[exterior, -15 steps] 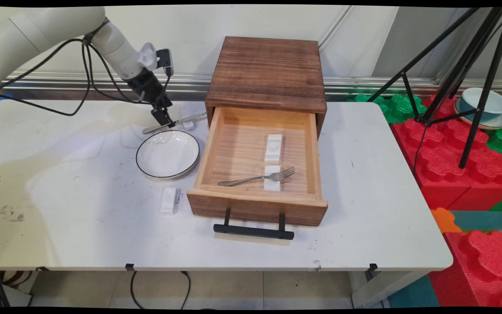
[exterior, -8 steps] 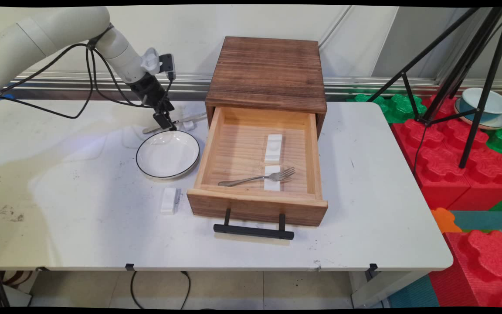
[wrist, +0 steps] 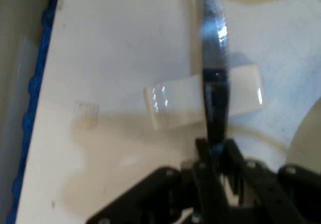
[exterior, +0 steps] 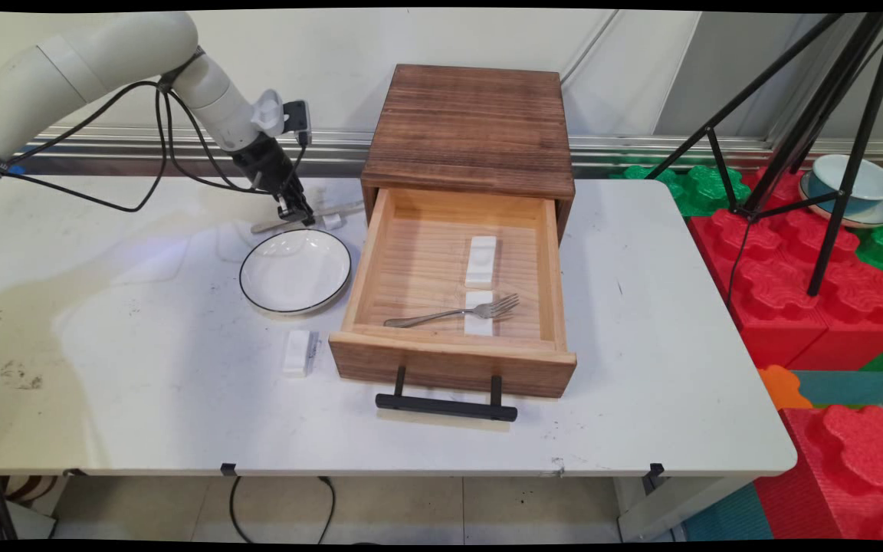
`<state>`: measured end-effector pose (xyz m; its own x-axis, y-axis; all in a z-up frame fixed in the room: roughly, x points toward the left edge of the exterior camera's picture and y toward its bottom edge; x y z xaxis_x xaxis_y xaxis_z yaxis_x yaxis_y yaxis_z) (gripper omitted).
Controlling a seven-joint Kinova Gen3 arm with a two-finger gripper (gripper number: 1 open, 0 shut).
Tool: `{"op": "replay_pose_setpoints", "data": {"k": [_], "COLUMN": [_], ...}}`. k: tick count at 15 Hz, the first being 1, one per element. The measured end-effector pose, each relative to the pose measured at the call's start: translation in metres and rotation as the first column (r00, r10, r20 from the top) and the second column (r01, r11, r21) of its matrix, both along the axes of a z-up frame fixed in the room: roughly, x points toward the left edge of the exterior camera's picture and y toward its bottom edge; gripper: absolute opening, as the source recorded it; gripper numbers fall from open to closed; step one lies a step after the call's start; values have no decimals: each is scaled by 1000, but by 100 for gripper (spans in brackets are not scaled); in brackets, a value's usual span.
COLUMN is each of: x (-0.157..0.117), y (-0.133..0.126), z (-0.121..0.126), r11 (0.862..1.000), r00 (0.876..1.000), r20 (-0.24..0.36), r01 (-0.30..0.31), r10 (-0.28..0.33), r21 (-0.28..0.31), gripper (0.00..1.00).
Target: Place the picked object into the drawer
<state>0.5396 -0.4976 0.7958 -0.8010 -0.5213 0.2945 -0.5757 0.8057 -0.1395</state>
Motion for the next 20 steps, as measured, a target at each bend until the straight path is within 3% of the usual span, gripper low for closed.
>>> {"op": "replay_pose_setpoints", "data": {"k": [11,20], "x": [2,4], "y": [7,33], "z": [9,49], "r11": [1000,999], "r00": [1000,999], "r20": [2,6], "r01": [15,50], "r10": [-15,-50], "r21": [2,-17], "gripper": [0,0]}}
